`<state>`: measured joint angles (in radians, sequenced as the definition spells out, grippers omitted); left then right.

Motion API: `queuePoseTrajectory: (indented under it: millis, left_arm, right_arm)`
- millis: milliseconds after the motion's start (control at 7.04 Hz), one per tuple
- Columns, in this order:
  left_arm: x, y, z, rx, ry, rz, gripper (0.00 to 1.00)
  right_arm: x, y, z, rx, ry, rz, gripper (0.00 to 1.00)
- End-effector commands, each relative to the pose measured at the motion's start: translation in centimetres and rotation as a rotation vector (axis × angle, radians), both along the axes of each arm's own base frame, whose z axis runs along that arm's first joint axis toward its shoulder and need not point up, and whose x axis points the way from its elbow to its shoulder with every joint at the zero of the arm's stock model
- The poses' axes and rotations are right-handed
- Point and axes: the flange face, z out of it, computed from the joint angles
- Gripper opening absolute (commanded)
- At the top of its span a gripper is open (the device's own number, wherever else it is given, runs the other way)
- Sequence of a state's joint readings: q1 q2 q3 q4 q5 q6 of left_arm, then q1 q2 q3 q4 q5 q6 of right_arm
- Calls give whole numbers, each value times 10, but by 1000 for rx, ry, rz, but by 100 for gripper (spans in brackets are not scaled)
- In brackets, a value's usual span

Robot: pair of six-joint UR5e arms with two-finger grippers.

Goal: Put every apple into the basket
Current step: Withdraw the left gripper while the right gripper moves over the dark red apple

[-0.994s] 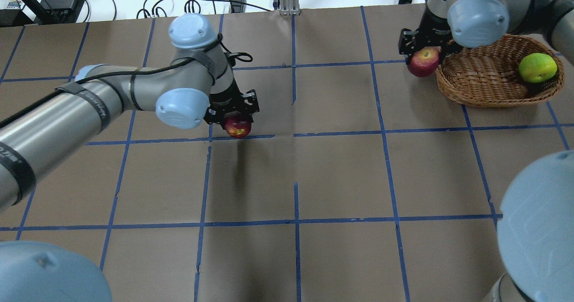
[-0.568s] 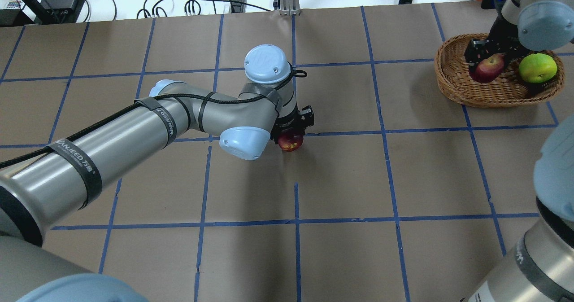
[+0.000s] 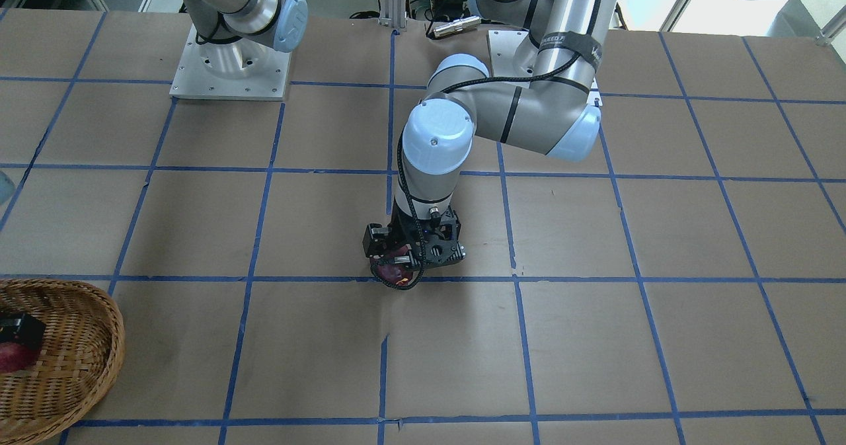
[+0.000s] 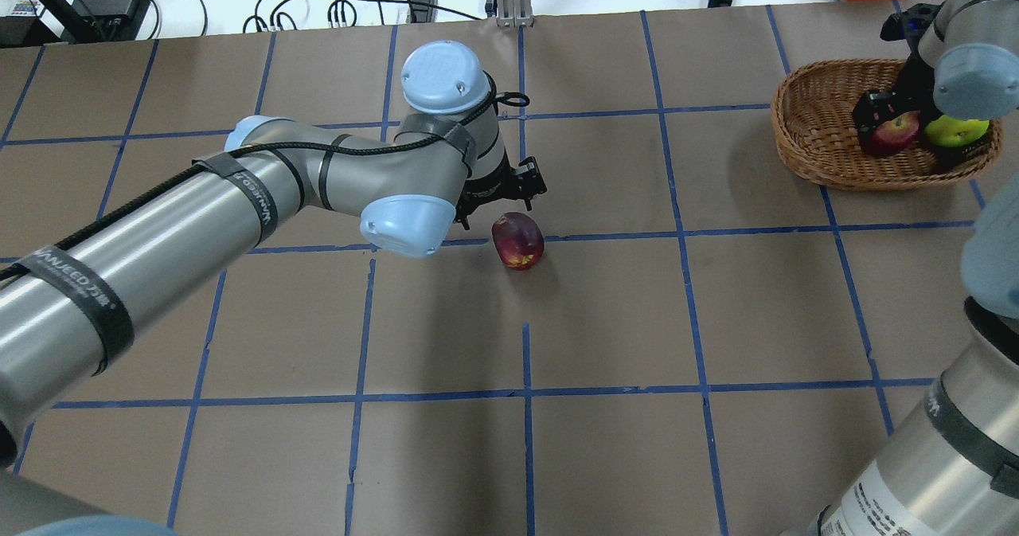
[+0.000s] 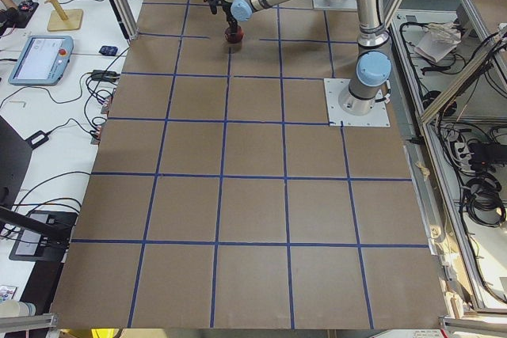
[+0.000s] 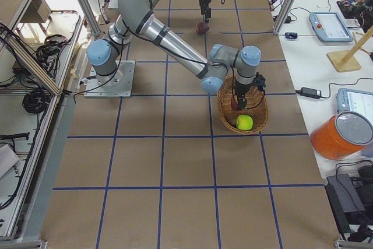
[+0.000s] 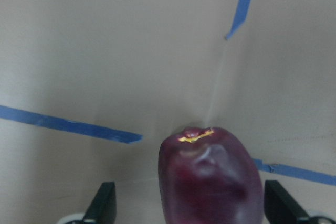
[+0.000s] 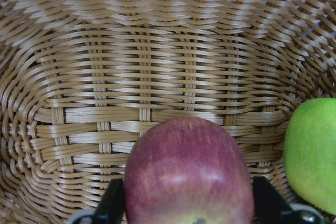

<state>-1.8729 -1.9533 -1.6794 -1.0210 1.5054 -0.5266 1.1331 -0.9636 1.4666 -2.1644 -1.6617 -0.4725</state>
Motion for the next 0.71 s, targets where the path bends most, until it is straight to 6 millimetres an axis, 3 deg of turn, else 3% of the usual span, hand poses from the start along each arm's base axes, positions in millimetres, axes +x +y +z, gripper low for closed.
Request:
queuePoseTrajectory:
  millis: [0,142,284,426,568]
  left_arm:
    - [61,5,124,87,-23,-42,100]
    - [98,18,172,109,-32,-89,100]
    - [123,45,210,99,-35,-153,100]
    - [141,64,237,64,-50,-164,100]
    - [157,68,238,49,-45,-156,100]
  right_arm:
    - [9,1,20,-18,5,2,100]
    - [52,8,60,-9,-34,49,100]
    - [144,24,101,32,-86,134,100]
    - [238,39,125,31,-111,160,100]
    - [334,55,118,48,-173,170,100]
